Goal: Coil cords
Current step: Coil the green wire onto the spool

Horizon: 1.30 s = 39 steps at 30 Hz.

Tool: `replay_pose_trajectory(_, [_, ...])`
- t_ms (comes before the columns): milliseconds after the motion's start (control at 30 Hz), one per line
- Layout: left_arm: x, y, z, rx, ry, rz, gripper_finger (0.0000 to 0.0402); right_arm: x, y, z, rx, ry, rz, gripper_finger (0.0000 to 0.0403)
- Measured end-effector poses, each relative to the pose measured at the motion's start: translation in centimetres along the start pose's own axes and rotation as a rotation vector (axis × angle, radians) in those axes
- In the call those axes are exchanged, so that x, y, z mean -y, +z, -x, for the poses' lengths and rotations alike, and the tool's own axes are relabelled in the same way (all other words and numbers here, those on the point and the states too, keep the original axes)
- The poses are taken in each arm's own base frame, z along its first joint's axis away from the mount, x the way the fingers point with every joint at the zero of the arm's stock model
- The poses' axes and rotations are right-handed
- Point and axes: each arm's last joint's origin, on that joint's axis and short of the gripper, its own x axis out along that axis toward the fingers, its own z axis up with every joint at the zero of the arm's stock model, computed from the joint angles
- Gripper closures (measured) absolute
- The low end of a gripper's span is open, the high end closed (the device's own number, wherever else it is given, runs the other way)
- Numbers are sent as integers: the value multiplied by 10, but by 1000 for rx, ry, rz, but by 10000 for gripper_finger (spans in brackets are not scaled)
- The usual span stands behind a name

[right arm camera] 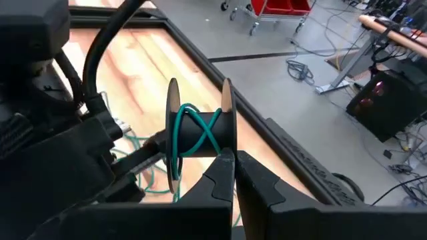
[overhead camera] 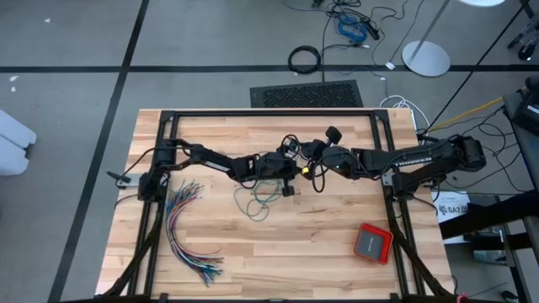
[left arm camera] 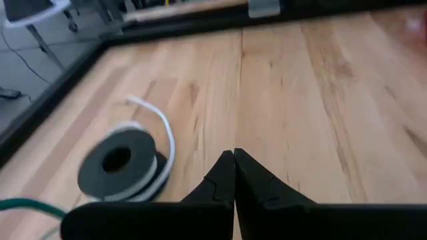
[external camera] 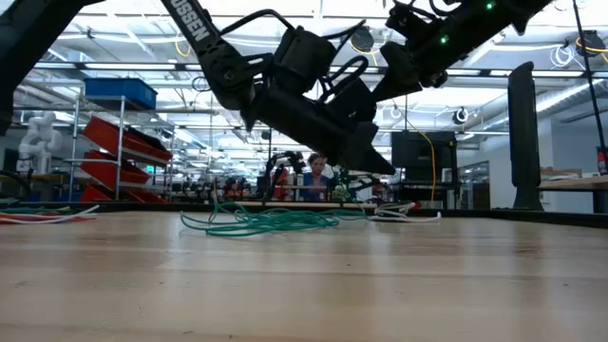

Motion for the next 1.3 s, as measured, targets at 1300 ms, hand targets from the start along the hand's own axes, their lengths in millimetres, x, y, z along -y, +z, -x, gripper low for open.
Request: replay_pose_trajectory(1300, [10, 47, 58, -131, 189, -74, 323, 28, 27, 43, 190, -75, 63, 403])
